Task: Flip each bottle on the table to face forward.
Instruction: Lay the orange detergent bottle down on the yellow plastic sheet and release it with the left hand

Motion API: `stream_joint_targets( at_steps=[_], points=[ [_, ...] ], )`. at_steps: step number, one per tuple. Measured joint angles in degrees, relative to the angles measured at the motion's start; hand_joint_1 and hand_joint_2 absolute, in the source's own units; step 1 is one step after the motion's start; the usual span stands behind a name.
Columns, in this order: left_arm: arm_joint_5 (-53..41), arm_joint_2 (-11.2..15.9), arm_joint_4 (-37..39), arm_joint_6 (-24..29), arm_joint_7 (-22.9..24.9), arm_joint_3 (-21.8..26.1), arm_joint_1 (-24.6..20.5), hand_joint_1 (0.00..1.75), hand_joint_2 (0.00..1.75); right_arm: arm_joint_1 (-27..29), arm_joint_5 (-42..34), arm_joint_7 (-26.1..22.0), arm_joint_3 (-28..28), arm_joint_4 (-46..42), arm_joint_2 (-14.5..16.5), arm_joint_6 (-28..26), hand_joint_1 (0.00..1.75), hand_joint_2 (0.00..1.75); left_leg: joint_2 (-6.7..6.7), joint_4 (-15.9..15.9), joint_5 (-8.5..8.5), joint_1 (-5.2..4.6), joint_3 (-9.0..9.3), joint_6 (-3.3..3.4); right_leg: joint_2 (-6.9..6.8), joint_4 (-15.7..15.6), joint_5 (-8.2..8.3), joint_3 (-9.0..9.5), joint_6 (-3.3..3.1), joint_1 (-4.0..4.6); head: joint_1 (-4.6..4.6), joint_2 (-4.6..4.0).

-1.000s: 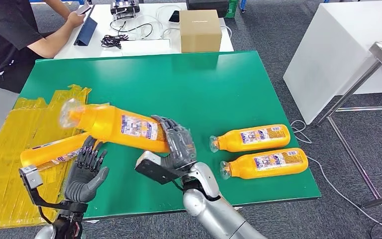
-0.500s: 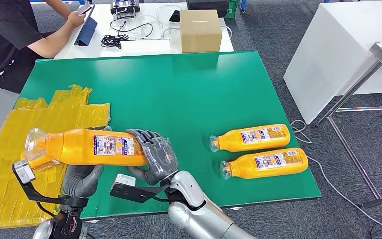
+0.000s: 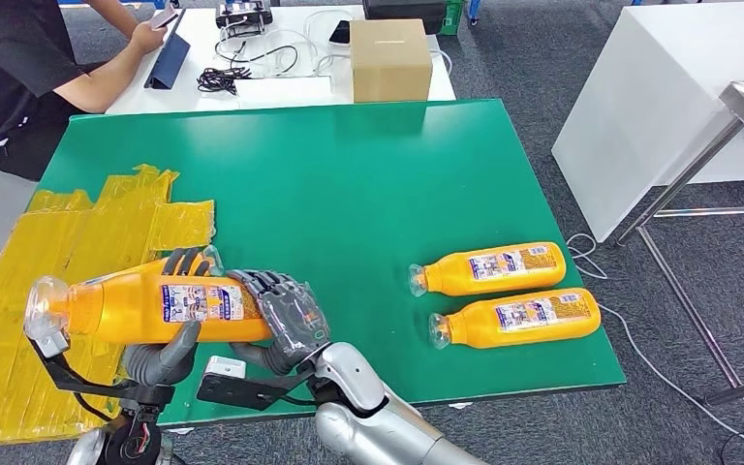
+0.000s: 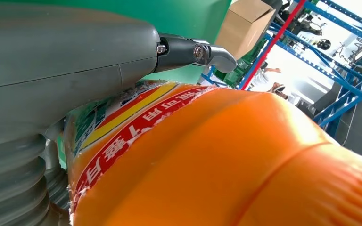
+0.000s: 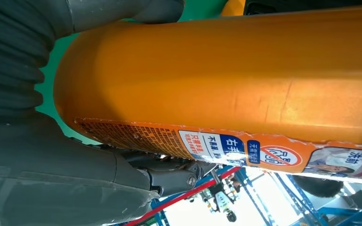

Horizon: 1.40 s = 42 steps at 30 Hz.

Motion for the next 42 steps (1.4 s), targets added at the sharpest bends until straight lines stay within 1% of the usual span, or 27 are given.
stream_joint_targets(
  at_steps=[42],
  points=[
    [0.00,-0.02,0.00,-0.02,0.07,-0.02,0.25,0.00,1.75,-0.21,0.00,0.00,0.48,0.84,0.03,0.00,1.75,1.75,0.00,0.00,0.00,0.00,0.00,0.00,0.00,0.00,0.00,0.00,0.00,0.00,-0.01,0.00]
  ],
)
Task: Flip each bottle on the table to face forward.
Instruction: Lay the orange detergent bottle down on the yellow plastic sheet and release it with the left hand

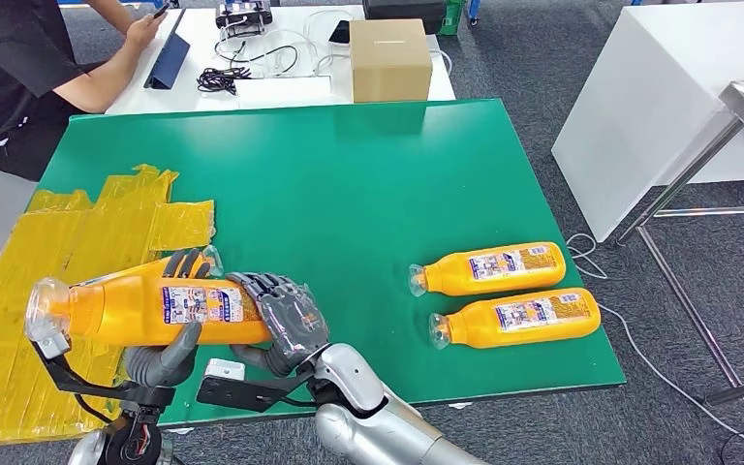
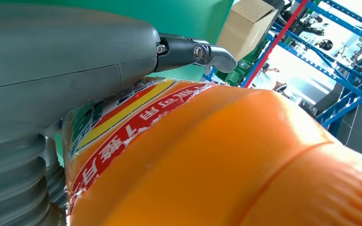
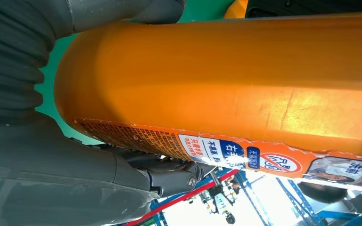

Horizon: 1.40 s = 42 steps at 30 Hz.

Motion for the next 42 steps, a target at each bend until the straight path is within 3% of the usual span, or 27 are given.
stream_joint_targets(
  at_steps=[9,13,20,42],
  points=[
    [0.00,0.00,0.00,0.00,0.00,0.00,0.00,0.00,1.75,0.00,0.00,0.00,0.02,0.01,0.00,0.00,1.75,1.75,0.00,0.00,0.00,0.00,0.00,0.00,0.00,0.00,0.00,0.00,0.00,0.00,0.00,0.00],
    [-0.03,0.00,0.00,0.11,-0.09,0.00,0.01,1.75,1.75,0.00,0.07,0.10,0.02,0.03,0.00,0.13,1.75,1.75,0.00,0.00,0.00,0.00,0.00,0.00,0.00,0.00,0.00,0.01,0.00,0.00,0.00,0.00],
    [-1.77,-1.21,-2.53,5.19,-3.29,0.88,3.19,1.75,1.75,-0.36,3.33,5.29,2.28,0.41,0.38,4.47,1.75,1.75,0.06,0.00,-0.01,0.00,-0.03,0.00,0.06,0.00,0.00,-0.08,-0.01,0.00,0.01,0.00],
    [-1.92,-2.01,-4.20,5.46,-3.23,2.18,5.03,1.75,1.75,-0.93,3.37,5.81,4.21,0.91,0.50,5.11,1.75,1.75,0.05,0.00,-0.01,0.00,-0.04,0.00,0.07,-0.01,0.00,-0.08,-0.01,0.00,0.00,0.00]
  ],
)
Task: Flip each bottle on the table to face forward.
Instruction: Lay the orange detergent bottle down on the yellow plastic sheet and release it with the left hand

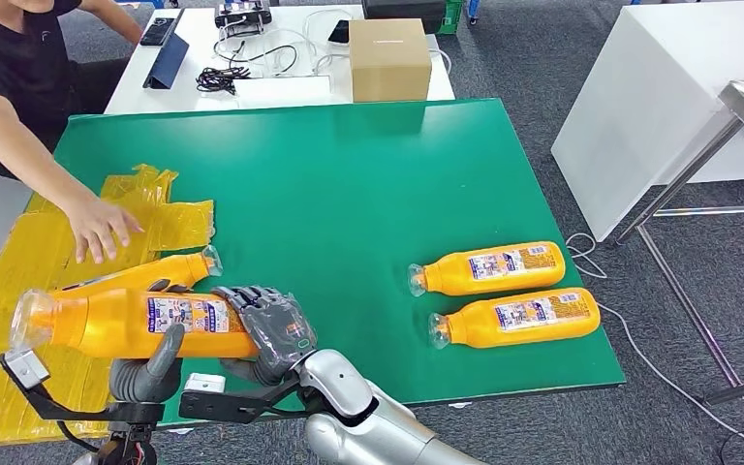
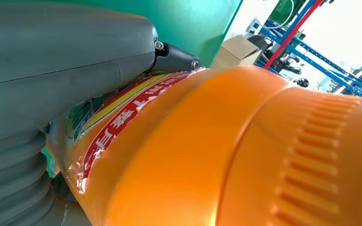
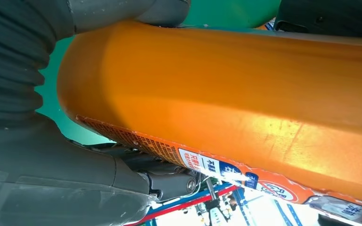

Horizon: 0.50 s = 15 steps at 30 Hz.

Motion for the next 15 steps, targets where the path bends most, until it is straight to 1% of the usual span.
stream_joint_targets(
  at_steps=[4,8,9,10,11,13,14,15],
  points=[
    [0.00,0.00,-0.04,0.00,0.00,0.04,0.06,1.75,1.75,0.00,0.00,0.00,0.05,0.03,0.00,0.01,1.75,1.75,0.00,0.00,0.00,0.00,0.00,0.00,0.00,0.00,0.00,0.00,0.00,0.00,0.00,0.00],
    [-0.33,0.00,-0.13,0.32,-0.18,0.09,0.06,1.75,1.75,0.03,0.14,0.17,0.11,0.09,-0.07,-0.08,0.00,0.00,0.00,0.00,0.00,0.00,0.02,0.00,0.00,-0.01,0.00,-0.08,0.00,0.00,0.00,0.00],
    [-1.71,0.25,-0.18,1.63,-1.09,0.14,-0.11,1.75,1.75,0.42,0.43,0.99,-0.06,-0.38,-0.53,-0.72,0.00,0.00,-0.01,0.01,0.00,0.00,0.05,0.00,-0.02,-0.02,0.00,-0.22,0.00,0.00,-0.01,0.00],
    [-4.77,0.64,-0.22,4.52,-2.82,0.19,-0.57,1.75,1.75,1.64,0.79,2.30,-0.70,-1.99,-1.54,-1.89,0.00,0.00,-0.10,0.01,0.00,0.01,0.05,0.00,-0.10,-0.03,-0.02,-0.35,-0.01,-0.01,0.00,0.00],
    [-10.27,1.25,-0.27,9.07,-5.08,0.42,-1.36,1.75,1.75,3.58,1.16,3.59,-2.10,-4.89,-3.16,-3.10,0.00,0.00,-0.26,0.01,0.00,0.01,0.02,0.01,-0.26,-0.04,-0.04,-0.31,-0.01,0.00,0.02,0.00],
    [-27.20,2.47,-0.31,19.20,-9.05,1.78,-3.31,1.75,1.75,8.30,1.71,4.76,-6.82,-12.40,-7.04,-3.65,0.00,0.00,-0.55,0.01,0.04,0.00,-0.11,0.04,-0.55,-0.04,-0.04,-0.06,0.01,0.00,0.04,0.00],
    [-36.98,3.02,-0.33,22.36,-9.95,2.78,-4.13,1.75,1.75,10.11,1.92,4.44,-9.52,-15.56,-8.68,-2.84,0.00,0.00,-0.59,0.00,0.05,-0.02,-0.15,0.05,-0.62,-0.04,-0.01,0.07,0.02,0.00,0.04,0.00],
    [-46.21,3.38,-0.33,23.72,-10.37,3.65,-4.69,1.75,1.75,11.46,2.30,4.02,-11.92,-17.98,-9.88,-1.91,0.00,0.00,-0.54,0.01,0.07,-0.03,-0.16,0.06,-0.61,-0.04,0.01,0.04,0.03,-0.02,0.03,0.00]
  ],
)
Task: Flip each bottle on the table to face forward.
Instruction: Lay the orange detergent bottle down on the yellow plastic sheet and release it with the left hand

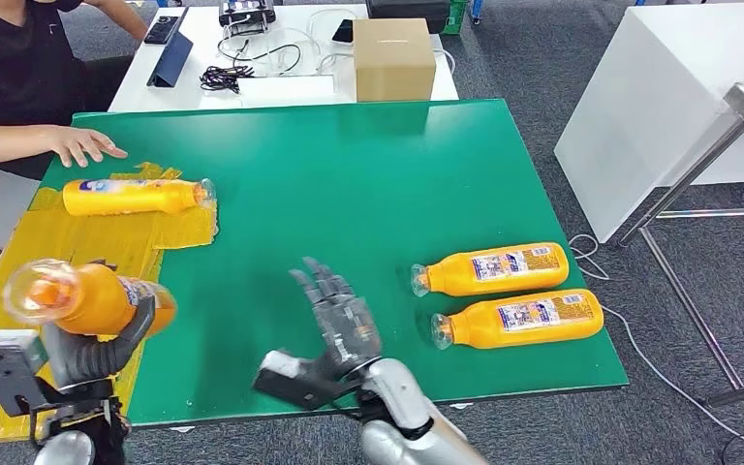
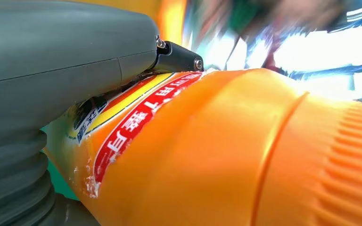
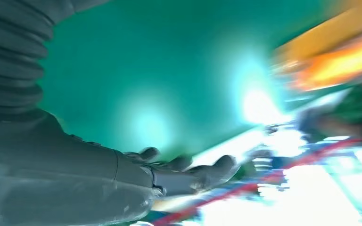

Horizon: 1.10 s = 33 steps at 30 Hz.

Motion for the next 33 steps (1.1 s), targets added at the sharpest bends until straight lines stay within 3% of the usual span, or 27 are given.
stream_joint_targets(
  at_steps=[3,7,11,17,24,29,33],
  points=[
    [-16.43,0.51,0.03,0.20,-0.56,0.93,-0.94,1.75,1.75,2.73,1.43,-0.92,-4.57,-5.36,-1.68,0.88,0.00,0.00,0.16,0.00,0.00,-0.04,0.02,0.00,0.09,0.00,0.02,-0.02,0.01,-0.04,0.02,0.00],
    [-21.84,0.67,0.17,5.22,-0.64,1.04,-1.81,1.75,1.75,5.20,1.74,-1.07,-8.20,-10.45,-2.57,0.98,0.00,0.00,0.27,0.01,-0.01,-0.05,0.04,0.00,0.22,-0.01,0.03,-0.06,0.02,-0.10,0.02,0.00],
    [-36.40,1.60,1.91,11.66,1.95,1.08,-3.36,1.75,1.75,6.55,0.33,-1.54,-11.30,-14.64,-3.50,2.75,0.00,0.00,0.26,0.00,0.00,-0.03,0.05,0.00,0.22,0.00,0.03,-0.05,0.01,-0.10,0.02,0.00],
    [-51.72,3.55,8.60,14.82,7.10,1.02,-6.72,1.75,1.75,6.88,-0.61,-2.22,-13.60,-17.42,-4.26,4.27,0.00,0.00,0.33,0.00,0.01,-0.03,0.08,-0.01,0.25,0.00,0.03,-0.03,0.01,-0.09,0.03,0.00],
    [-55.87,4.46,12.29,15.47,8.90,0.96,-8.12,1.75,1.75,6.85,-0.83,-2.35,-13.87,-17.92,-4.32,4.72,0.00,0.00,0.34,0.00,0.01,-0.03,0.08,-0.01,0.26,0.00,0.03,-0.03,0.01,-0.09,0.03,0.00],
    [-64.20,6.45,28.31,11.33,15.46,0.20,-12.76,1.75,1.75,8.14,0.06,-1.57,-14.31,-20.49,-5.15,6.14,0.00,0.00,0.37,0.01,0.01,-0.05,0.07,-0.01,0.31,0.00,0.03,-0.05,0.02,-0.10,0.02,0.00],
    [-64.51,6.92,32.47,10.82,16.27,-0.11,-13.16,1.75,1.75,9.49,0.54,-1.38,-15.02,-21.97,-5.85,6.13,0.00,0.00,0.37,0.01,0.00,-0.05,0.01,0.00,0.32,0.00,0.03,-0.10,0.02,-0.10,0.02,0.00]
  ],
)
